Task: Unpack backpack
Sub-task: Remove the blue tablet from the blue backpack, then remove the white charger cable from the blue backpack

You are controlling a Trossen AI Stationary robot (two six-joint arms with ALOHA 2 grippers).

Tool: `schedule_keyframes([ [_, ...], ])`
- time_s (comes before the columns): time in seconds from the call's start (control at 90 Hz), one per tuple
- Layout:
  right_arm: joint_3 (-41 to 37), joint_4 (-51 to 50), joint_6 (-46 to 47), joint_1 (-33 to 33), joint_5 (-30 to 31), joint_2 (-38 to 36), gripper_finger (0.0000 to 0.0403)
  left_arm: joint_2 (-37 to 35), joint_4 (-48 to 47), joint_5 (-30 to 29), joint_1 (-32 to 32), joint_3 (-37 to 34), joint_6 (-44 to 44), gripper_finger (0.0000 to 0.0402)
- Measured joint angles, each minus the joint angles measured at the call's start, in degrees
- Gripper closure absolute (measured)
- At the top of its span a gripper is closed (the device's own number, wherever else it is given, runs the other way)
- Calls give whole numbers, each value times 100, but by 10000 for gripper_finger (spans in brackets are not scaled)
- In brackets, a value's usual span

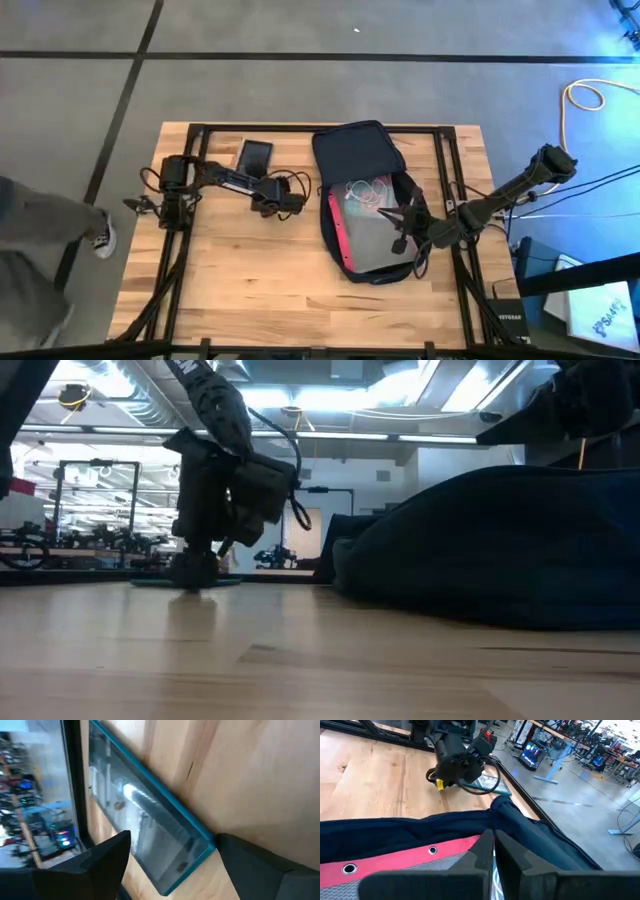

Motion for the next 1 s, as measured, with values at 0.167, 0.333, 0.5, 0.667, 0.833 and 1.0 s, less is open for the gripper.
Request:
schedule_keyframes([
  [0.167, 0, -126, 17, 0, -2, 0, 403, -310, 208, 187, -89, 17, -187, 111],
  [0.333, 0, -132, 46, -1, -2, 0, 403, -657, 549, 1324, -219, 14, 788, 112],
  [0.5, 0, -128, 46, 0, -2, 0, 403, -1174, 1015, 1491, -384, 10, 780, 112],
  [0.667, 0, -185, 44, 0, -2, 0, 403, -1777, 2851, 1551, -1093, 10, 1162, 112],
  [0.833, 0, -231, 45, 0, -2, 0, 403, -1731, 5211, 1410, -1598, 21, 2530, 112],
  [1.0, 0, -279, 44, -2, -2, 0, 403, -1056, 6182, 1455, -1465, 4, 3364, 112],
])
